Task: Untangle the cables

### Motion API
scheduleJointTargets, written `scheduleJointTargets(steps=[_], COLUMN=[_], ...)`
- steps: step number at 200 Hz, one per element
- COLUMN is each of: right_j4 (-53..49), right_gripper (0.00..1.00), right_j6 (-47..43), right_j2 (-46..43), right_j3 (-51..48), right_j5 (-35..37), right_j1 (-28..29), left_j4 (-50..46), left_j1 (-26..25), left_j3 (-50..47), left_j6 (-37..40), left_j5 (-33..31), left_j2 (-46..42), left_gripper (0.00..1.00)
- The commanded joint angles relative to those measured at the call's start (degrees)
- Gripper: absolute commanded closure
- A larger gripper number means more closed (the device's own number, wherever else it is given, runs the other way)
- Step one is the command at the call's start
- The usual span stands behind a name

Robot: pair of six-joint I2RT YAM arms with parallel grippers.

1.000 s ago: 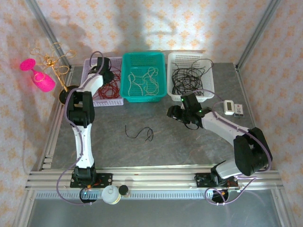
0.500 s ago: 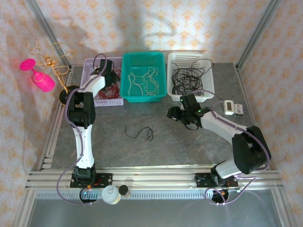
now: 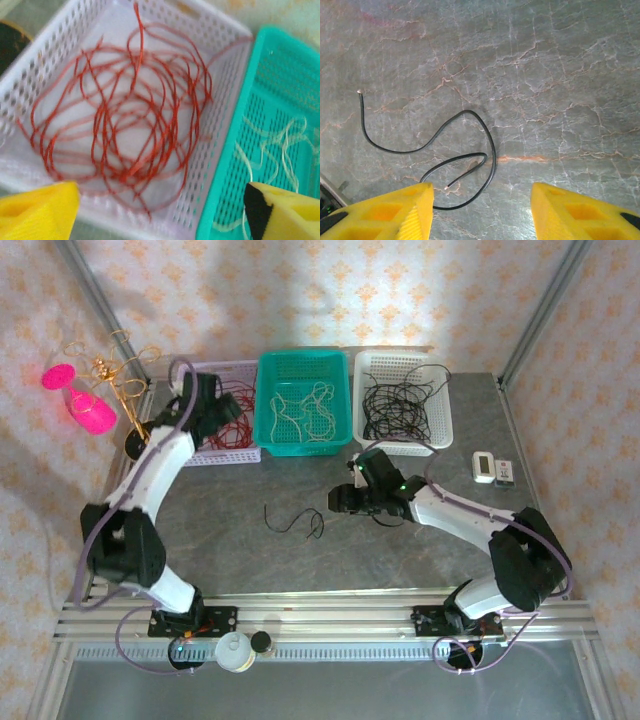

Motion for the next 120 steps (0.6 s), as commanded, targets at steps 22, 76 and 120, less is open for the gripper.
scheduleJointTargets(steps=[22,76,120], right_j4=[1.89,2.25,3.26], right_gripper=[0.46,0.46,0.46], right_j6=[-0.39,0.99,2.72], right_j2=[0.98,-0.82,-4.76], right_j3=[-0.58,-2.99,-5.95], right_j5=[4.52,4.17,2.92], right_j1=[-0.36,-0.43,-0.44], left_j4=[-4.52,1.85,12.8], left_j1=[-17.07,-25.65,-26.6], left_j3=[-17.82,-30.65,-34.8], left_j6=[-12.31,-20.25,-19.57], left_j5=[1.29,1.87,0.96], left_j2=[-8.65,-11.12,-8.17], left_gripper=[0.07,0.11,0.61])
